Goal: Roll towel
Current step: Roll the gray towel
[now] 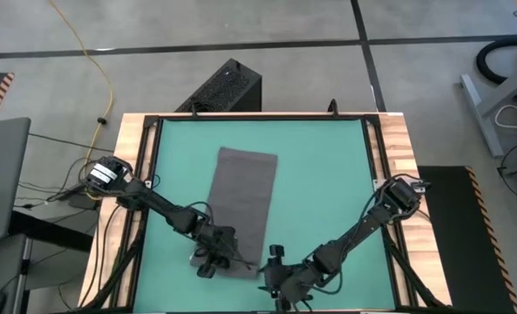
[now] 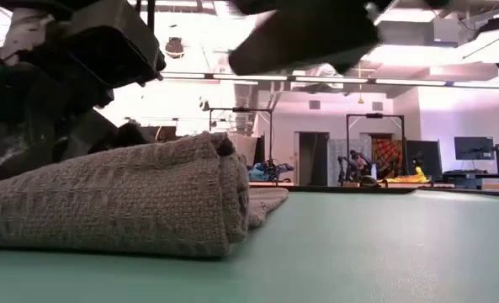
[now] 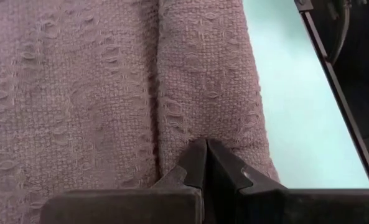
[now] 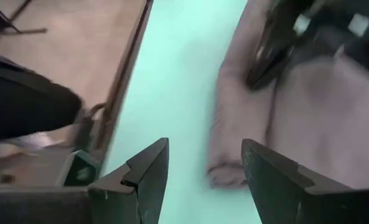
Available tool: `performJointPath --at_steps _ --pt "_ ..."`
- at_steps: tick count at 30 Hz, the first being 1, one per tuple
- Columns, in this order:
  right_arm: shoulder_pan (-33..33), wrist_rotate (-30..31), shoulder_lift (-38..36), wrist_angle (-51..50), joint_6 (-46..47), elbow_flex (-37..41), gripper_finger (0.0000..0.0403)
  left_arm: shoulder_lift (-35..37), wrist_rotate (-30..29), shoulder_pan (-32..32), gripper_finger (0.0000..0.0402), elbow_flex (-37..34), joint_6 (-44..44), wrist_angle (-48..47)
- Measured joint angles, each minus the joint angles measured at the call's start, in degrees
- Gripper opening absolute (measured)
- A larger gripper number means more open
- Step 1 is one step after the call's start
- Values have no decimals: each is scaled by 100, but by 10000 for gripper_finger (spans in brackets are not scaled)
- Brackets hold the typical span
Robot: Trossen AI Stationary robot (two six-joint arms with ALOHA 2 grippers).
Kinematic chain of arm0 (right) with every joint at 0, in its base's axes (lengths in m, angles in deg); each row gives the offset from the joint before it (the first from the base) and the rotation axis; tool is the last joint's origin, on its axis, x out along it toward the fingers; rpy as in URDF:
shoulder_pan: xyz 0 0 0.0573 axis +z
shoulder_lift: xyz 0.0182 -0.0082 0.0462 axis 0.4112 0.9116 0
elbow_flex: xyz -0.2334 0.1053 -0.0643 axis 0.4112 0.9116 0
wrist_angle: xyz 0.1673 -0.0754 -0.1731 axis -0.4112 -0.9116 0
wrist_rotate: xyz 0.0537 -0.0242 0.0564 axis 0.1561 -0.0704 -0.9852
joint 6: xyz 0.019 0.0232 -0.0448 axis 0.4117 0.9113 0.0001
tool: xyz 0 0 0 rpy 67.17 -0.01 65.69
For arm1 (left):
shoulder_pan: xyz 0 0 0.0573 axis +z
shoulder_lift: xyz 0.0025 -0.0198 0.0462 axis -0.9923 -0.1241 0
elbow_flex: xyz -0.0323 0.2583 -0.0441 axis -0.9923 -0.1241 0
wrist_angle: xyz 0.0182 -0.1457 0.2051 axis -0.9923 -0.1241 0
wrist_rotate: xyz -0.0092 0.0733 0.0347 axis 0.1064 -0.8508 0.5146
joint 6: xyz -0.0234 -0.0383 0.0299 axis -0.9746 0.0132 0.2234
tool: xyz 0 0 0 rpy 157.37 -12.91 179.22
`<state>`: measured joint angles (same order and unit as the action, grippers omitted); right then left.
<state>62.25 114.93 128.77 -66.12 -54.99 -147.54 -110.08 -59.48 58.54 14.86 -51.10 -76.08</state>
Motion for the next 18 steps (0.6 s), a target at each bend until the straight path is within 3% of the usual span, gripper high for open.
performJointPath --at_steps 9,13,18 --pt "-65 459 584 302 -1418 -80 225 0 264 174 0 -1 -95 -137" --pt "15 1118 899 208 -1798 -214 224 0 372 178 0 -3 -94 -143" --pt "29 1156 1222 324 -1670 -272 212 -2 481 192 0 -11 -114 -157"
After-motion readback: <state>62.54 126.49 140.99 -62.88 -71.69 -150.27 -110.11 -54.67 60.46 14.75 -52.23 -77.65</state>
